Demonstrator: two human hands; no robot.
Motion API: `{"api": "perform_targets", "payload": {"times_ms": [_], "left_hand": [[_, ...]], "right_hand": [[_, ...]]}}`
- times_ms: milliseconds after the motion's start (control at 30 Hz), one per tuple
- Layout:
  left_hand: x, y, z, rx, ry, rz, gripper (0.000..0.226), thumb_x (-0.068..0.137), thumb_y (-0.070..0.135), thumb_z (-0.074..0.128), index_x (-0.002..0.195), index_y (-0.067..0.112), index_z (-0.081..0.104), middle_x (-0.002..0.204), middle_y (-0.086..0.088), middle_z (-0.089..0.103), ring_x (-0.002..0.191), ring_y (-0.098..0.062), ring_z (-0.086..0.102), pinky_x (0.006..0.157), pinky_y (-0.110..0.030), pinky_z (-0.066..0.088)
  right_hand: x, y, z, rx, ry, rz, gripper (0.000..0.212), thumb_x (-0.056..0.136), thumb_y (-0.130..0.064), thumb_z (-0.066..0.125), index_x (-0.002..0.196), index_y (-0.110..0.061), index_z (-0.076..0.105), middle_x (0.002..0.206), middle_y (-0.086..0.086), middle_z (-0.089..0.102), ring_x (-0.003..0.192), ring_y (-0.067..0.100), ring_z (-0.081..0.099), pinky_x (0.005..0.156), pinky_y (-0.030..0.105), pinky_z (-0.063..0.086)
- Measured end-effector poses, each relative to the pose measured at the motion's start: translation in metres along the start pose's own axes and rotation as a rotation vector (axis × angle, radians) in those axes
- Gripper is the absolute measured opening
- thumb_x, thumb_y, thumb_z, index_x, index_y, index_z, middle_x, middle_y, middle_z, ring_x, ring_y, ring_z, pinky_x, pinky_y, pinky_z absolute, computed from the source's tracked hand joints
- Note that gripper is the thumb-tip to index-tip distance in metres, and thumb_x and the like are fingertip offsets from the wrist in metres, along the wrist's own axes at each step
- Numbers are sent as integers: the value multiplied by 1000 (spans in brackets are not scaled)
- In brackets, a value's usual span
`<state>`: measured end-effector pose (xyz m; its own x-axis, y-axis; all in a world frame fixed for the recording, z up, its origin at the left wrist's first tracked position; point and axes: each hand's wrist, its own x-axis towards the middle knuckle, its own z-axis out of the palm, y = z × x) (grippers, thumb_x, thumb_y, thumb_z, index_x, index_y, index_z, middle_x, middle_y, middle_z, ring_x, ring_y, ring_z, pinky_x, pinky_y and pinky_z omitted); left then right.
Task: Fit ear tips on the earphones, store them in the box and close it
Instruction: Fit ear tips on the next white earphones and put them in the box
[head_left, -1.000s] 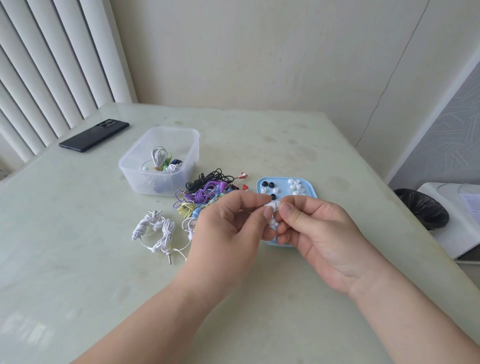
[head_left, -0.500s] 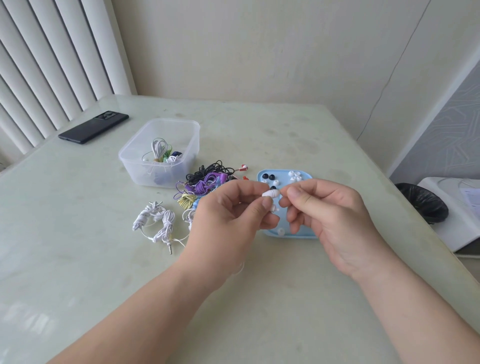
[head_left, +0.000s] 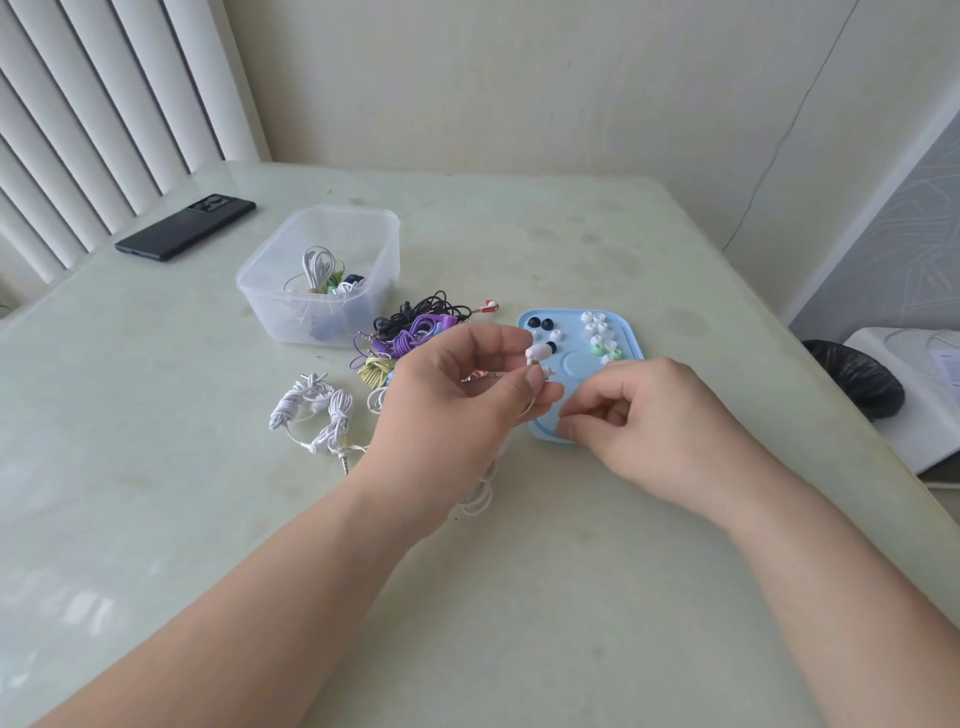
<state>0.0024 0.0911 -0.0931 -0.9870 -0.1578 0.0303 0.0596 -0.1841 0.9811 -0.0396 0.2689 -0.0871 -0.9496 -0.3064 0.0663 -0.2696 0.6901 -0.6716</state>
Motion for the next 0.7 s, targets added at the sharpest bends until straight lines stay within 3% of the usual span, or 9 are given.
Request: {"api": "perform_targets", "payload": {"times_ms": [200,267,333,467,567,700], "left_hand": [[1,0,0,-64,0,-28,19,95,-7,68,110,4,70,99,-17,70,91,-31,80,88,-40,64],[1,1,-1,-92,-4,-29,20,94,-8,68,110,4,69,96,-17,69,90,-32,79,88,-41,64],[1,2,-1,-125,-10,-30,23,92,-9,70,111,4,69,89,-11,71,87,-32,79,85,-42,64],[1,4,-2,-139,-39,-28,26,89,-6,74,110,9,70,86,-6,74,82,-25,74,81,-43,63],[1,3,-3,-134,-28,-20,27,87,-3,77,110,9,70,92,-10,76,80,-21,72,84,-42,63],[2,2,-3,-139,-21,-6,29,88,-2,77,114,7,70,106,-21,77,85,-28,74,91,-45,62]], "right_hand": [[-2,-2,0,-23,41,-93,15,92,-14,72,81,-24,73,69,-22,65,61,0,58,58,11,42],[1,-3,-2,175,125,-88,14,94,-14,70,83,-23,72,73,-12,69,63,3,60,62,15,46],[2,-5,-4,486,151,-28,11,96,-11,68,88,-17,73,80,-2,73,70,12,66,64,27,51],[1,-12,-6,954,37,76,13,94,-1,64,93,-8,75,82,11,72,74,21,66,66,30,57],[1,-15,-5,1114,-19,109,13,85,-1,66,94,-6,75,83,10,72,73,21,67,69,28,59],[0,-17,-6,1165,-35,126,20,75,-4,67,95,-4,73,82,11,75,71,20,70,70,28,61]]}}
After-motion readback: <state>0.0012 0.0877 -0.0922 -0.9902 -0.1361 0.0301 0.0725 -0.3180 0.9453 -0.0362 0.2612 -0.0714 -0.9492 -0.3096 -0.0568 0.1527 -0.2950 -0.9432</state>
